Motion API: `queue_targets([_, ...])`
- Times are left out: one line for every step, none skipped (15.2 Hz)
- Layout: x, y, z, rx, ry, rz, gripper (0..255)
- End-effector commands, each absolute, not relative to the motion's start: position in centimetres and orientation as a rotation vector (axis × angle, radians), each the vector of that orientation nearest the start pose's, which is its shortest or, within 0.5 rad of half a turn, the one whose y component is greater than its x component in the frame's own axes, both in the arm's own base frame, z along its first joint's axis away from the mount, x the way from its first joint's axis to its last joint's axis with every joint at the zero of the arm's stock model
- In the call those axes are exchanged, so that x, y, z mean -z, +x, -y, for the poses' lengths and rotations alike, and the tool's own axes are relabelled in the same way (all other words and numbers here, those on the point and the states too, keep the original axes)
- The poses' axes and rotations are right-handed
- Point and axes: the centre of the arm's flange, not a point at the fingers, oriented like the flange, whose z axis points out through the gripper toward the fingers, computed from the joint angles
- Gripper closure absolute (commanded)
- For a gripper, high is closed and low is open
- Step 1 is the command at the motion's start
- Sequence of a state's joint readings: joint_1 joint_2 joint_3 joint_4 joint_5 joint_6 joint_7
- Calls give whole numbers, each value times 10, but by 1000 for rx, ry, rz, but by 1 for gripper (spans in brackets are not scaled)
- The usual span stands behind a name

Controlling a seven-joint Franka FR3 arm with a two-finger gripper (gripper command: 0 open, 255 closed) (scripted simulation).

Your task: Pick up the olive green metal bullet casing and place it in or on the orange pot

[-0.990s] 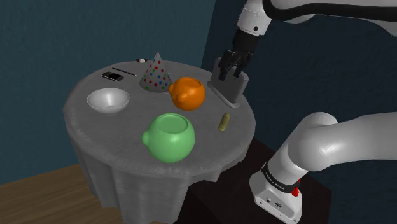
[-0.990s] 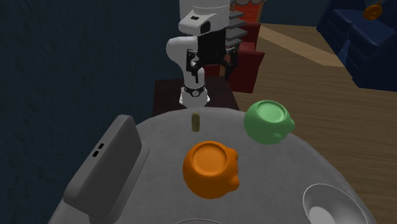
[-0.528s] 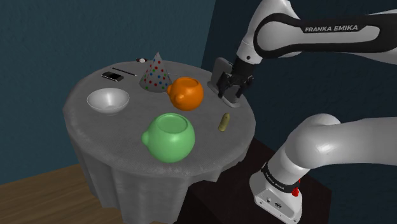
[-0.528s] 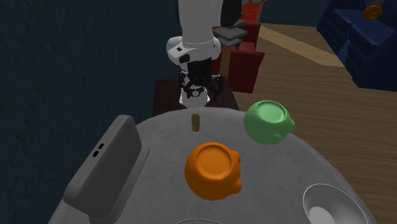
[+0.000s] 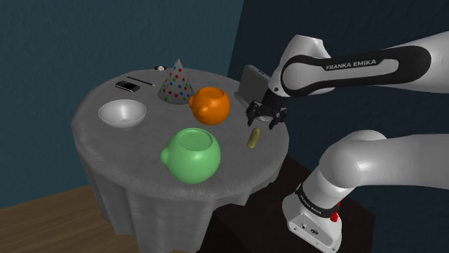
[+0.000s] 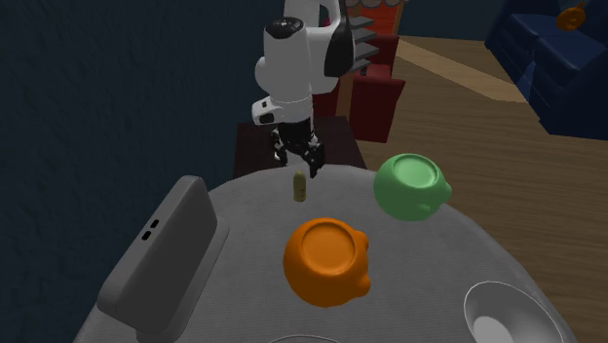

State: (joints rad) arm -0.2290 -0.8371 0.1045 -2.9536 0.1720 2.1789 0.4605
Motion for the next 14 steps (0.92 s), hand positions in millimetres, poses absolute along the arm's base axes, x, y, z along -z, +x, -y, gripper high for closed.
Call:
queue_targets([-365,284,35,82,-2869,-1077,0])
queue_targets([-360,285,35,82,-2869,-1077,0])
queue_targets([-354,285,35,82,-2869,-1077,0])
queue_targets([-349,286,35,82,-2869,-1077,0])
queue_targets([-341,286,34,82,-2869,-1077,0])
queue_targets([-341,286,34,82,-2869,-1077,0])
queue_targets([-341,286,34,82,-2869,-1077,0])
queue_targets([-341,286,34,82,-2869,-1077,0])
queue_targets([-341,286,34,82,-2869,-1077,0])
queue_targets([-341,286,34,82,-2869,-1077,0])
queue_targets([-341,286,34,82,-2869,-1077,0])
queue_targets([-341,286,34,82,-2869,-1077,0])
queue_targets([-341,286,34,82,-2869,-1077,0])
queue_targets([-341,286,34,82,-2869,-1077,255])
